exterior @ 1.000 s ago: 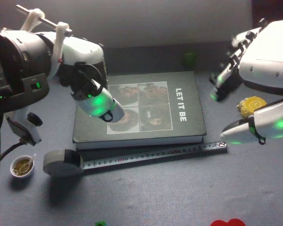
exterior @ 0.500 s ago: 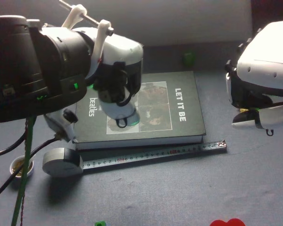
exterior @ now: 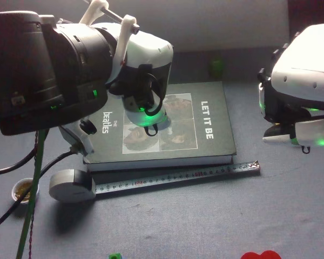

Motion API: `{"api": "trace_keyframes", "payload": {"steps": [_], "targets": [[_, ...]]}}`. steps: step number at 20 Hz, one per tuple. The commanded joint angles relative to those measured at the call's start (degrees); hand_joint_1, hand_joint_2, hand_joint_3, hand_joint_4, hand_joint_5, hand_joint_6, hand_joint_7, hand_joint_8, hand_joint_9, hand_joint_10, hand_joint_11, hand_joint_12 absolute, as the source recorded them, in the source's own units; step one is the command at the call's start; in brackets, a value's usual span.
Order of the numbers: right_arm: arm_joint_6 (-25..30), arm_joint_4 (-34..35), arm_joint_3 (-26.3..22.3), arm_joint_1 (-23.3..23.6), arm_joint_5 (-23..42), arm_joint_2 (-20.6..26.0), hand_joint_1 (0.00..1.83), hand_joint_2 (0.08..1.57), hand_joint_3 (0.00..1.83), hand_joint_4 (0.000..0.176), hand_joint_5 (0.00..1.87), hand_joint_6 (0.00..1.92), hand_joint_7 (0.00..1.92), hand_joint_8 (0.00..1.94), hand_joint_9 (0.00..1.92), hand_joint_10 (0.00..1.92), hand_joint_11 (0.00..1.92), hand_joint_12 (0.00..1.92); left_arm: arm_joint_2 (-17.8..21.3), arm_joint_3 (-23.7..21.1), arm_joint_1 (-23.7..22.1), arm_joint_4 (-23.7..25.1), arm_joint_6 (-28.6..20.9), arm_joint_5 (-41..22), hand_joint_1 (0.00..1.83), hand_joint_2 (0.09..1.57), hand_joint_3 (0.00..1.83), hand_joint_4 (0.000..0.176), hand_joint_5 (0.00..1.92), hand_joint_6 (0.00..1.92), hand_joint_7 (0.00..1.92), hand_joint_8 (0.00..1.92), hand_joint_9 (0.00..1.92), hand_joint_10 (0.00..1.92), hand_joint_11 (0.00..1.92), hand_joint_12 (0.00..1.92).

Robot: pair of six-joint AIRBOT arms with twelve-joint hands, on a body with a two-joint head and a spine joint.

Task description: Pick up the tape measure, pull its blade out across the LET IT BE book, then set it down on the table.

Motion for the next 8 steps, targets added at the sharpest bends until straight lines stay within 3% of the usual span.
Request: {"api": "trace_keyframes", "payload": {"steps": [1,8], "targets": [[-0.46,-0.01,-0.18,0.37,-0.70,0.24,0.81,1.34,0.01,0.176,1.34,1.92,1.50,1.94,1.73,1.92,1.89,1.92,0.07,-0.33,-0.62,3.39,0.24,-2.08,0.83,1.15,0.01,0.000,1.22,1.92,1.33,1.92,1.38,1.92,1.39,1.92],[-0.58,-0.04,-0.15,0.54,-0.36,0.26,0.81,1.33,0.00,0.176,1.28,1.92,1.50,1.94,1.73,1.92,1.88,1.92,0.26,-1.37,-0.35,3.39,-0.43,-1.55,0.83,1.16,0.00,0.000,1.22,1.92,1.34,1.92,1.38,1.92,1.38,1.92]]}}
